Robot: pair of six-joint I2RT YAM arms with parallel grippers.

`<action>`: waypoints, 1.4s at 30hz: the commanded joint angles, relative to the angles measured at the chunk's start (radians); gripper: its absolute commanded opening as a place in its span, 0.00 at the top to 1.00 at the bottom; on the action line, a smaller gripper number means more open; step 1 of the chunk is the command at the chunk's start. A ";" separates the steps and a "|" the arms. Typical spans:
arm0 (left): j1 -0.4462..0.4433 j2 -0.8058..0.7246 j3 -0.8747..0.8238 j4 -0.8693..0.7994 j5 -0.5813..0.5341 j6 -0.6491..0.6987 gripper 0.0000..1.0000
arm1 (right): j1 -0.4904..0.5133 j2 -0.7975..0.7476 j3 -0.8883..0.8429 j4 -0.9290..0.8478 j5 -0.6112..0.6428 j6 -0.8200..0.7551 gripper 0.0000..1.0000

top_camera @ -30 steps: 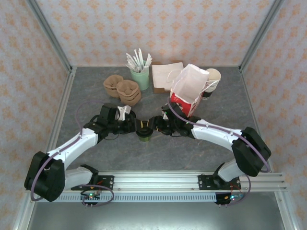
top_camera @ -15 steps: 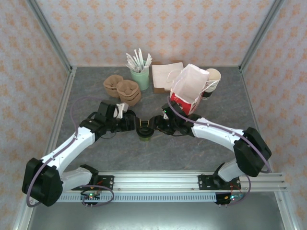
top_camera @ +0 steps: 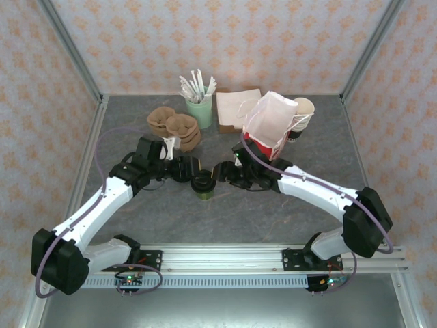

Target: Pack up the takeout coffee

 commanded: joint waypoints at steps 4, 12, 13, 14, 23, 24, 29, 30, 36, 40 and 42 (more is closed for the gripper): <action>0.022 0.014 0.106 -0.033 -0.181 -0.010 0.18 | -0.001 -0.076 0.120 -0.110 0.006 -0.075 0.36; 0.105 0.148 0.264 -0.097 -0.380 -0.114 0.17 | -0.007 -0.115 0.284 -0.226 0.009 -0.134 0.36; 0.122 0.174 0.277 -0.092 -0.387 -0.142 0.17 | -0.010 -0.114 0.301 -0.233 0.007 -0.137 0.36; 0.137 0.195 0.284 -0.079 -0.384 -0.167 0.17 | -0.013 -0.115 0.314 -0.238 0.005 -0.140 0.36; 0.229 0.361 0.283 0.146 -0.364 -0.411 0.24 | -0.070 -0.121 0.370 -0.247 -0.022 -0.129 0.39; 0.235 0.375 0.290 0.154 -0.369 -0.421 0.25 | -0.073 -0.124 0.372 -0.248 -0.023 -0.131 0.39; 0.264 0.444 0.328 0.195 -0.368 -0.462 0.33 | -0.076 -0.133 0.383 -0.263 -0.020 -0.142 0.40; 0.270 0.456 0.330 0.208 -0.362 -0.471 0.35 | -0.076 -0.136 0.385 -0.263 -0.020 -0.142 0.40; 0.286 0.491 0.333 0.251 -0.380 -0.510 0.46 | -0.077 -0.138 0.393 -0.268 -0.021 -0.152 0.40; 0.303 0.522 0.343 0.267 -0.375 -0.524 0.50 | -0.077 -0.139 0.402 -0.281 -0.021 -0.159 0.40; 0.313 0.535 0.348 0.273 -0.374 -0.527 0.53 | -0.078 -0.138 0.410 -0.286 -0.022 -0.164 0.40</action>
